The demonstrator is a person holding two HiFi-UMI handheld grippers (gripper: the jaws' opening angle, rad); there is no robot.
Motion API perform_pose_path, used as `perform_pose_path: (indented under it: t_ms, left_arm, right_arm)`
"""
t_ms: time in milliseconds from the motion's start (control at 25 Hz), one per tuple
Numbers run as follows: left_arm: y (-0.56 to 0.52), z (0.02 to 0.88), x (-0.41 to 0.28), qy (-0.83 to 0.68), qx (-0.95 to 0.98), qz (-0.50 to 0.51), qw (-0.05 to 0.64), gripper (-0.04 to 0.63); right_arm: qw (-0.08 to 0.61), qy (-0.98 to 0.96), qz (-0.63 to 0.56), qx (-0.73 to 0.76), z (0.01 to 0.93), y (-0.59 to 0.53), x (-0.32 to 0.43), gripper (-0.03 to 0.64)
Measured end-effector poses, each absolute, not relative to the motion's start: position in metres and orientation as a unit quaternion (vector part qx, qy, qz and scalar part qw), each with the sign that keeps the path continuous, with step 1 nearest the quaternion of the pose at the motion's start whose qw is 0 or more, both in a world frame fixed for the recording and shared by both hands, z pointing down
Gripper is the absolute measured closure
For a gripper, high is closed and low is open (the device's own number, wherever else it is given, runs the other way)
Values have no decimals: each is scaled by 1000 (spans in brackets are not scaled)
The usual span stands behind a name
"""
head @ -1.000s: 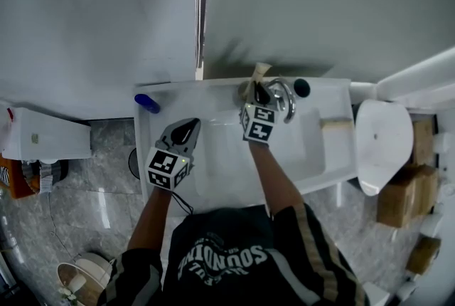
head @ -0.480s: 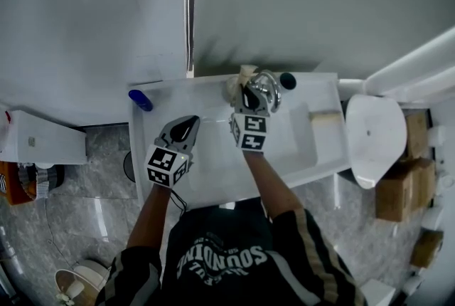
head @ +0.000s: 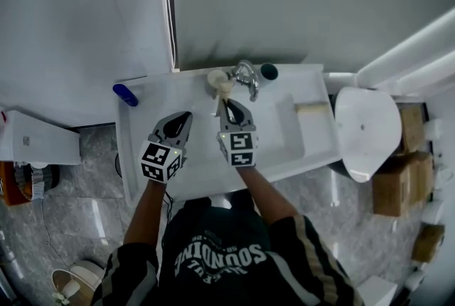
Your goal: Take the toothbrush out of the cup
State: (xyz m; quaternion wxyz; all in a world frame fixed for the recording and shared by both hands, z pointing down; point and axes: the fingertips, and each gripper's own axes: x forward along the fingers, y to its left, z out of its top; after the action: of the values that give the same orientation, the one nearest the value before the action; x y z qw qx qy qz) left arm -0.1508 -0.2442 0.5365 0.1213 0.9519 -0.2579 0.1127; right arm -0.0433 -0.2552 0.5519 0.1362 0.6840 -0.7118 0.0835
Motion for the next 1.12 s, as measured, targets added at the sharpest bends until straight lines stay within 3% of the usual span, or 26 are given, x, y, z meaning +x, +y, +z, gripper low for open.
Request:
perform_pose_path:
  t_ms: [480,1120]
  left_arm:
    - [-205,536,-87,-295,938,130,126,597]
    - [-156,536,76,-248,952,136,116,597]
  right_arm:
    - [130,-742,112,648,571,-175,15,606]
    - [132,-689,112,703,577,-111,210,606]
